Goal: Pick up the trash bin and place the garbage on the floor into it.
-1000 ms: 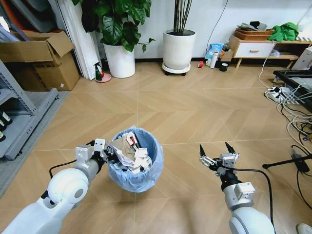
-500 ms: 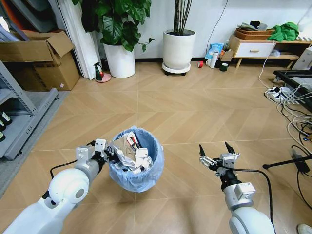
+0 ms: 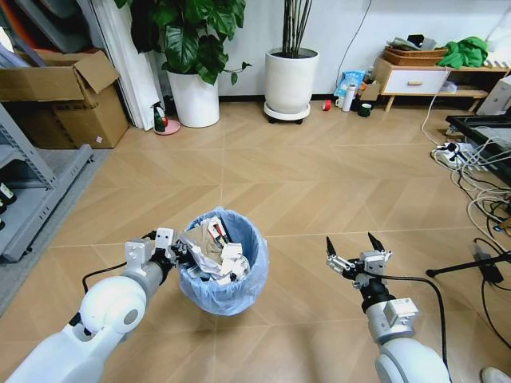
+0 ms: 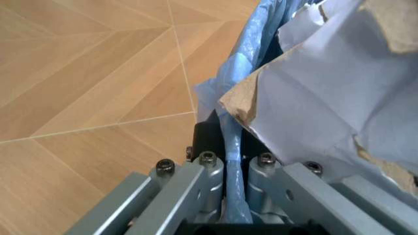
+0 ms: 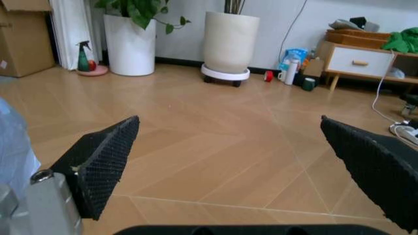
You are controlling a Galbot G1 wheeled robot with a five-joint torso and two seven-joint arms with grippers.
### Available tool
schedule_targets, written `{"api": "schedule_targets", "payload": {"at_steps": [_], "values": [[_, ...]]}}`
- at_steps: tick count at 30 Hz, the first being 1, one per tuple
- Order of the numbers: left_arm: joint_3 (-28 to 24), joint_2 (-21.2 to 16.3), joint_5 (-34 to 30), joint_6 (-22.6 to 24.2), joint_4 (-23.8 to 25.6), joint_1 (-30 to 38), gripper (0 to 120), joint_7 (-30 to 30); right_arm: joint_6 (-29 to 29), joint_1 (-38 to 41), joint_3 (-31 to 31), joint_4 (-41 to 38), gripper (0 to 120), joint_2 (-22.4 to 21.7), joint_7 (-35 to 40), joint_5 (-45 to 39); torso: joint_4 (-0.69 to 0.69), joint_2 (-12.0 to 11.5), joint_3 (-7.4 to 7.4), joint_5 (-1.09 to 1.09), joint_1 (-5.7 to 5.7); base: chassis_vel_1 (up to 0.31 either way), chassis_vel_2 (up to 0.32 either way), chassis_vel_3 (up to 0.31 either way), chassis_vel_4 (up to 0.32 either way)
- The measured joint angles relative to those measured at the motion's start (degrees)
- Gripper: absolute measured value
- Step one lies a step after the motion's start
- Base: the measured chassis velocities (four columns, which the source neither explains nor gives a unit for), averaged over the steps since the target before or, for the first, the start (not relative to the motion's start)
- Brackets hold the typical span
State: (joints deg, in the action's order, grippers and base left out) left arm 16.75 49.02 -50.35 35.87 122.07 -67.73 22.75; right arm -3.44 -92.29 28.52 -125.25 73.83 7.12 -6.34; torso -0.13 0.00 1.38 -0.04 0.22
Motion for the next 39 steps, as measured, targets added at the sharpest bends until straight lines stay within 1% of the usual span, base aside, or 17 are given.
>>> {"api": "schedule_targets", "payload": {"at_steps": [4,8,9,11,12,13,14,18,19,22,24,27,33,39], "values": [[0.08,0.43,-0.09,-0.02,-0.12,-0.22,0,0.85,1.03,0.01,-0.13,0.43,100,0.14,-0.32,0.12,-0.01,0.00,0.00,0.01,0.00,-0.064,-0.070,0.079,0.067],[0.86,2.06,-3.28,-0.11,-2.80,-0.26,0,10.36,1.43,0.30,0.50,0.71,100,-0.02,-0.43,-0.10,0.00,0.00,0.00,-0.02,0.00,-0.014,-0.013,0.006,0.009],[0.86,2.06,-3.28,-0.11,-2.80,-0.26,0,10.36,1.43,0.30,0.50,0.71,100,-0.02,-0.43,-0.10,0.00,0.00,0.00,-0.02,0.00,0.000,0.000,0.000,0.000],[2.04,3.49,-5.04,-0.53,-4.40,-0.89,0,14.67,1.44,0.40,0.69,0.79,100,-0.10,-0.44,-0.34,0.00,0.00,0.00,-0.01,0.00,0.000,0.000,0.000,0.000],[3.14,4.48,-5.38,-0.76,-5.43,-1.62,0,15.64,1.45,0.44,0.71,0.86,100,-0.14,-0.44,-0.42,0.00,0.00,0.00,-0.02,0.00,0.000,0.000,0.000,0.000],[4.17,5.35,-5.36,-0.84,-6.30,-2.36,0,15.87,1.47,0.48,0.72,0.94,100,-0.19,-0.44,-0.50,0.00,0.00,0.00,-0.02,0.00,0.000,0.000,0.000,0.000],[4.17,5.35,-5.36,-0.84,-6.30,-2.36,0,15.87,1.47,0.48,0.72,0.94,100,-0.19,-0.44,-0.50,0.00,0.00,0.00,-0.02,0.00,0.000,0.000,0.000,0.000],[7.50,8.48,-4.74,-1.00,-9.00,-5.32,0,16.31,1.56,0.79,0.72,1.26,100,-0.36,-0.44,-0.66,0.01,0.00,0.00,-0.01,0.00,0.000,0.000,0.000,0.000],[7.50,8.48,-4.74,-1.00,-9.00,-5.32,0,16.31,1.56,0.79,0.72,1.26,100,-0.36,-0.44,-0.66,0.01,0.00,0.00,-0.01,0.00,0.000,0.000,0.000,0.000],[9.40,10.51,-4.16,-1.78,-10.64,-6.93,0,16.74,1.81,0.92,0.75,1.40,100,-0.46,-0.44,-0.76,0.00,0.00,0.00,-0.01,0.00,0.000,0.000,0.000,0.000],[9.95,11.05,-3.96,-1.99,-11.06,-7.23,0,16.75,1.88,0.93,0.77,1.43,100,-0.47,-0.44,-0.76,0.01,0.00,0.00,0.00,0.00,0.000,0.000,0.000,0.000],[11.53,12.62,-2.43,-3.15,-12.54,-7.95,0,15.29,2.35,0.87,0.82,1.55,100,-0.40,-0.45,-0.77,0.00,0.00,0.00,-0.01,0.00,0.000,0.000,0.000,0.000],[12.15,14.16,-1.04,-4.47,-13.74,-8.48,0,13.58,2.59,0.91,0.69,1.65,100,-0.17,-0.48,-0.68,0.00,0.00,0.00,-0.01,0.00,0.000,0.000,0.000,0.000],[11.76,14.66,-0.54,-5.70,-14.85,-8.19,0,13.23,3.11,0.89,0.78,1.74,100,-0.06,-0.49,-0.63,0.00,0.00,0.00,0.00,0.00,0.000,0.000,0.000,0.000]]}}
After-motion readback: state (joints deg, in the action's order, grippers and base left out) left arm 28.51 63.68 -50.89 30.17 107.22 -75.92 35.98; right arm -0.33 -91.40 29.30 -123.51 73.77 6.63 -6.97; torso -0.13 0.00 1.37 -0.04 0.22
